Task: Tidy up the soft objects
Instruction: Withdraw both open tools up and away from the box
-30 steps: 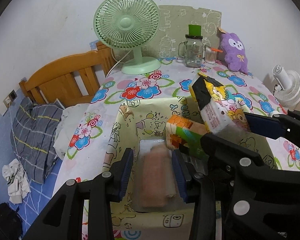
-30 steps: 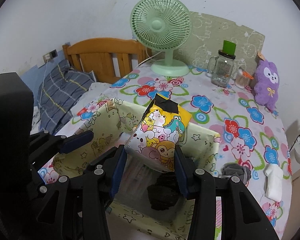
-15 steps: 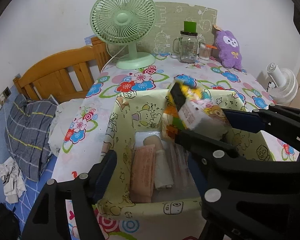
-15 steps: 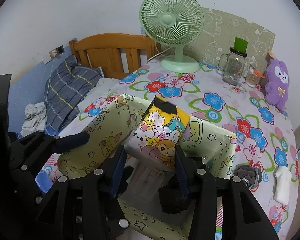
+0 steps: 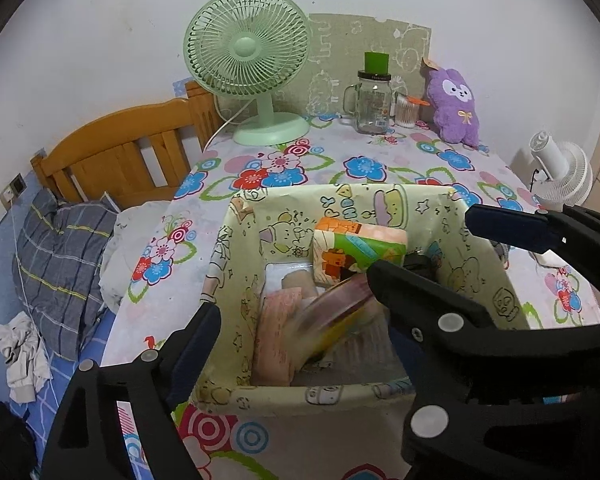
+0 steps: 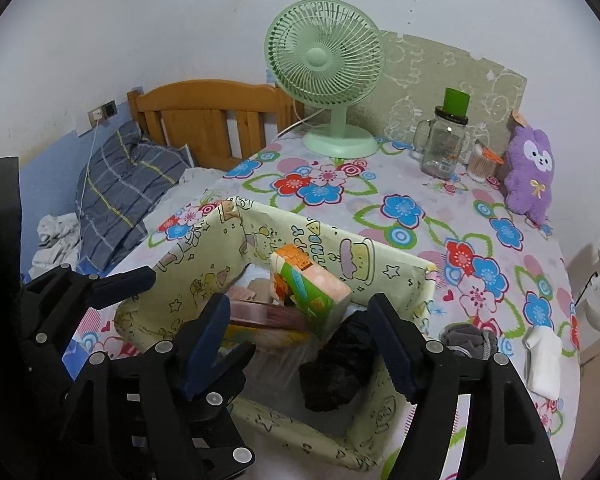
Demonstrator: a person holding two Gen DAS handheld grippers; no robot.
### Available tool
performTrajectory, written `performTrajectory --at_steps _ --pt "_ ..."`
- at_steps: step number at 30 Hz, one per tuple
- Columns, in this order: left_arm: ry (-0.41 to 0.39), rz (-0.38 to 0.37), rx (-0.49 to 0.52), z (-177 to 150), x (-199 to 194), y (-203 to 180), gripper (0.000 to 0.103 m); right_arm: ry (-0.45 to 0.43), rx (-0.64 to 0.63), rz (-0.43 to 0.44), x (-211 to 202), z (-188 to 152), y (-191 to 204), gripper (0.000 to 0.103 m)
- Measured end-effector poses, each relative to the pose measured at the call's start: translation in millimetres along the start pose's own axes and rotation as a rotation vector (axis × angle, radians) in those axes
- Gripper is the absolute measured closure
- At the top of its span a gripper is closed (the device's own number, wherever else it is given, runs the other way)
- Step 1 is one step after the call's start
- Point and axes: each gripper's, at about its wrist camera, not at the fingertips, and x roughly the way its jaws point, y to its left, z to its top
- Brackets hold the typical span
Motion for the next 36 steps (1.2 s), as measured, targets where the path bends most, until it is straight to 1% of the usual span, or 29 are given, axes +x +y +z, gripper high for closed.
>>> performTrajectory --at_steps 7,13,18,20,27,33,36 --pt "-0.017 -0.002 0.007 0.5 -8.7 -11.5 0.014 -0.025 0.014 -0.024 -16.0 -5.7 -8.0 0.024" --pt "-0.036 0.0 0.007 2.6 -17.9 -23.5 0.01 -0.055 0.031 -0.047 -31.5 -10.0 -18.6 0.02" --pt "-0.054 0.001 0.007 6.0 -25.5 -34.1 0.008 -0.082 0.054 -0.079 -44.4 -13.0 -28.6 0.012" --pt "-0.062 0.002 0.009 6.7 -28.5 -38.9 0.008 -0.09 0.065 -0.086 -48.9 -14.3 -33.3 0.01" --pt "-0.089 0.007 0.02 9.9 -36.9 -56.6 0.007 -0.11 0.097 -0.111 -64.6 -19.5 -50.8 0.007" --pt "-0.106 -0.006 0.024 13.5 -43.7 -73.2 0.007 -0.119 0.127 -0.131 -76.4 -24.2 -65.4 0.006" --pt "-0.112 -0.012 0.016 16.1 -46.2 -79.3 0.007 -0.137 0.134 -0.152 -83.9 -25.7 -70.9 0.006"
